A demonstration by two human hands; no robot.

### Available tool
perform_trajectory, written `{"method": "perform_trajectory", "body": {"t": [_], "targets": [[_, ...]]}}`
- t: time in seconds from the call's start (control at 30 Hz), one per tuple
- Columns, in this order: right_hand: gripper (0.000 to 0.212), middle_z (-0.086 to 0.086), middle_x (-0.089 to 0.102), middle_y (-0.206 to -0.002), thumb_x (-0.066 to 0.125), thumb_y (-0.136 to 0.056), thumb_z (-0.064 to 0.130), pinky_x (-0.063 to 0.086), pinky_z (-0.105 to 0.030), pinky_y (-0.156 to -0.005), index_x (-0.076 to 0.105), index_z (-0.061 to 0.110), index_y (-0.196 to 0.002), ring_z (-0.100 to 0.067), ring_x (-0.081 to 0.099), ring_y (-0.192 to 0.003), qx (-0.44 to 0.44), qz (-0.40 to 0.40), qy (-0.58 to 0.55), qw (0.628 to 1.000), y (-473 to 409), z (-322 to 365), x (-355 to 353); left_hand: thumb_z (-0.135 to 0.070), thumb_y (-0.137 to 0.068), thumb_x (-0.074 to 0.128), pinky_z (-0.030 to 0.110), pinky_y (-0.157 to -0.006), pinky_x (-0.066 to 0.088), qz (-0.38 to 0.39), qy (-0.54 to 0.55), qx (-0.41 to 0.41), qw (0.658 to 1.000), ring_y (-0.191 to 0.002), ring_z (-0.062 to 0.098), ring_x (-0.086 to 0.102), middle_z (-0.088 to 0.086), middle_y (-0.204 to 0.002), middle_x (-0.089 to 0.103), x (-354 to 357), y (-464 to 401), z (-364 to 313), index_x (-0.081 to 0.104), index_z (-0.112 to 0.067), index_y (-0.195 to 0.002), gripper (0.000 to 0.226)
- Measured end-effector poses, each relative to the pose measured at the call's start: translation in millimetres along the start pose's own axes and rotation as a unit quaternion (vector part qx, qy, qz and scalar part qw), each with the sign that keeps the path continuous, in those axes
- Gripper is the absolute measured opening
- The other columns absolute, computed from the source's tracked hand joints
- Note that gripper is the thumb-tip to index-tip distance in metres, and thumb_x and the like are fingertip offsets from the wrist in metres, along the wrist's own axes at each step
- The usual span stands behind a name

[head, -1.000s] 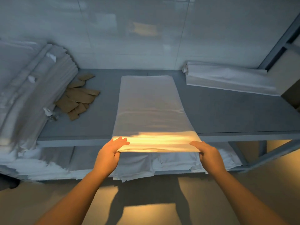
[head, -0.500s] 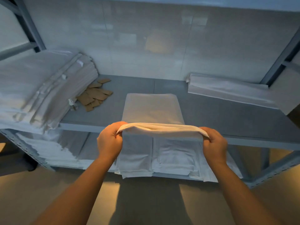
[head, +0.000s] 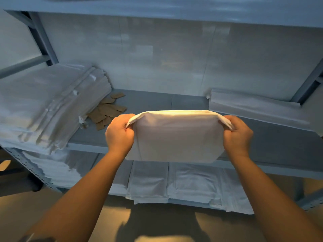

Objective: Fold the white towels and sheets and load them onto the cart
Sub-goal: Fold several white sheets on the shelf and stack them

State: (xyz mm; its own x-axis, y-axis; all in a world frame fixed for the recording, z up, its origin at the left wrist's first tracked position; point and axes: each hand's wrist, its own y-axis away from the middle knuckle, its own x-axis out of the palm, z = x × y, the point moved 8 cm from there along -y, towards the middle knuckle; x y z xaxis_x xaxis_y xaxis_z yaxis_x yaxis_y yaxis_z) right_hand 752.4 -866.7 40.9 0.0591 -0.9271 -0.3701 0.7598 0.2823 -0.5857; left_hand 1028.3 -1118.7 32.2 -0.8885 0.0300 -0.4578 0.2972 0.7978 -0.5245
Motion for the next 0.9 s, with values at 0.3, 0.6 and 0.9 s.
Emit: {"method": "perform_trajectory", "body": {"t": [0.3,0.6,0.9], "targets": [[0.021,-0.02,0.068,-0.091,0.054,-0.082,-0.004,0.049,-0.04,-0.073,0.069,0.003,-0.095,-0.031,0.062,-0.085,0.037,0.006,0.074,0.997,-85,-26,72,-0.014,-0.073,0.046,0.037,-0.055,0.032,0.042,-0.073,-0.056,0.995,-0.067,0.042,0.052,0.019,-0.064,0.053,66,-99,42,0.043,-0.008,-0.055,0.019],[0.014,-0.022,0.068,-0.092,0.061,-0.092,0.011,0.047,-0.041,-0.074,0.069,0.002,-0.097,-0.038,0.064,-0.087,-0.045,0.061,0.136,0.988,-130,-74,163,-0.017,-0.084,0.057,0.038,-0.064,0.048,0.016,-0.125,0.104,0.987,-0.079,0.035,0.064,0.012,-0.083,0.07,150,-147,77,0.072,-0.011,-0.087,0.017],[0.014,-0.028,0.065,-0.091,0.066,-0.086,0.009,0.043,-0.043,-0.074,0.062,-0.004,-0.088,-0.042,0.062,-0.089,0.025,0.175,0.197,0.964,-126,-189,267,-0.035,-0.094,0.051,0.033,-0.076,0.044,0.193,-0.241,-0.047,0.95,-0.1,0.032,0.062,0.009,-0.106,0.068,280,-148,199,0.066,-0.02,-0.106,0.024]]}}
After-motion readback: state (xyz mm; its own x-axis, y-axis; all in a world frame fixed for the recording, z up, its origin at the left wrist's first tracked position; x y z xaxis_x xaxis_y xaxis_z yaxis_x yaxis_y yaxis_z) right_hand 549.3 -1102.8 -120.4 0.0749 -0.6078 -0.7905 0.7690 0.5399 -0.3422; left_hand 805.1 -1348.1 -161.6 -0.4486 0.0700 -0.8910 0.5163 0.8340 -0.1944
